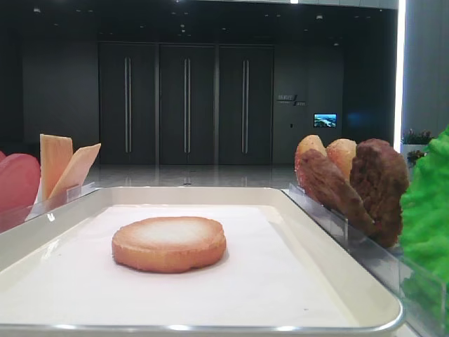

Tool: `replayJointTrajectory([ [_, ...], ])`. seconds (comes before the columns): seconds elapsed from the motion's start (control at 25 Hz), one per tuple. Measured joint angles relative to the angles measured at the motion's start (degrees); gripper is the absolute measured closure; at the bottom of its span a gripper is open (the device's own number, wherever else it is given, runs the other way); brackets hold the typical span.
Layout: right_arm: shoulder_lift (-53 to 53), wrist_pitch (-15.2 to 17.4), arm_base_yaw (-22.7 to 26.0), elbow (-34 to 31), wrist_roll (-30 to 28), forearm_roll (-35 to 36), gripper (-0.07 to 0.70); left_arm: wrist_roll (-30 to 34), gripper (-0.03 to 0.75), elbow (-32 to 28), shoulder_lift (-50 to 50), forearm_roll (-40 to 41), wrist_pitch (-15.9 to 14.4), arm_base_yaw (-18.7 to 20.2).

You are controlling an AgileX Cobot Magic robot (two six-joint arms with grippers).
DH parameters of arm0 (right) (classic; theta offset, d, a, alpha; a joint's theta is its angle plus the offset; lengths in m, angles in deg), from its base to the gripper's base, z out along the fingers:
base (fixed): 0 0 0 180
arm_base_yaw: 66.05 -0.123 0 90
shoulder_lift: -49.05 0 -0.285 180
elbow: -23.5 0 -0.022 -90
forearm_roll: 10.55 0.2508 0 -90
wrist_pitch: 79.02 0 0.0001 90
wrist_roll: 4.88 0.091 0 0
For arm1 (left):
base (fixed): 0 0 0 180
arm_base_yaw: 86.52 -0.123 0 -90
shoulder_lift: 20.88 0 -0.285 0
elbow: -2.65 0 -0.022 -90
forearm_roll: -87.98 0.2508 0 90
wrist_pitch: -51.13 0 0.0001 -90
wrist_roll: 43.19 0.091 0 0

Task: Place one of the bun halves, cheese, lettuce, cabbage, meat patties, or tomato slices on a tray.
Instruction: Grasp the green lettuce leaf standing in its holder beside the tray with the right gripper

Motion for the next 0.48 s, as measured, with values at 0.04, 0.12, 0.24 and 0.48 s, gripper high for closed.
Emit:
replayJointTrajectory([
  [0.04,2.1,-0.06,0.0,0.12,1.21,-0.13,0.213,0.0,0.314,0.0,0.0,0.0,0.0,0.0],
  [0.12,10.32,-1.01,0.0,0.81,2.82,-0.3,0.213,0.0,0.314,0.0,0.0,0.0,0.0,0.0],
  [0.24,24.93,-2.32,0.0,3.88,2.88,-0.3,0.213,0.0,0.314,0.0,0.0,0.0,0.0,0.0],
  [0.48,55.03,0.65,0.0,16.37,-0.15,0.09,0.213,0.0,0.316,0.0,0.0,0.0,-0.05,0.0],
])
